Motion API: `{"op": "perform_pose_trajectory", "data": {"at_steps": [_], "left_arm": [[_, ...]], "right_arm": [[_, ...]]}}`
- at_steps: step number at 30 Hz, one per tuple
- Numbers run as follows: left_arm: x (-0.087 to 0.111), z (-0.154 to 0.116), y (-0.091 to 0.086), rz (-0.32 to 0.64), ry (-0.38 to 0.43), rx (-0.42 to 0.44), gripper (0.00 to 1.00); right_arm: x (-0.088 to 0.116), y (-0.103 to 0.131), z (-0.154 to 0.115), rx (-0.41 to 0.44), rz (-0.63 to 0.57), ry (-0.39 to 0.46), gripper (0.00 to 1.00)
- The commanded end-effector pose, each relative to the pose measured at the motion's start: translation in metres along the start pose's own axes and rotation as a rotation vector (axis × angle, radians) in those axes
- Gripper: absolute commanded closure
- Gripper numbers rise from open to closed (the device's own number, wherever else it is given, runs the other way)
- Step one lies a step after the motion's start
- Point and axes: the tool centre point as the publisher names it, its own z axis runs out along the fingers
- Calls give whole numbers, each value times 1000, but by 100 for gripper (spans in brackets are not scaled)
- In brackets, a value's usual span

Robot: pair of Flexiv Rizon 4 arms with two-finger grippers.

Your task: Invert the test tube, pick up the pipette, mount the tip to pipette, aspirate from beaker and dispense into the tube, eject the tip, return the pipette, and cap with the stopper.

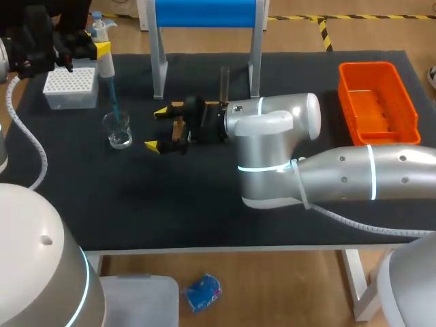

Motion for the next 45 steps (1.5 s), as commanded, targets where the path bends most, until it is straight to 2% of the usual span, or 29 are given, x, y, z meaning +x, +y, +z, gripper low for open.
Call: {"op": "perform_pose_trajectory", "data": {"at_steps": [1,31,40,45], "left_arm": [[0,1,1,2,-3,4,100],[-7,2,16,1,-24,38,100],[-12,3,31,-12,-39,27,100],[-14,5,36,22,-56,29,100]], "right_arm": [[0,0,-1,1,0,3,0],[0,0,-1,1,0,3,0],[0,0,-1,1,0,3,0],[0,0,-1,1,0,3,0]]}}
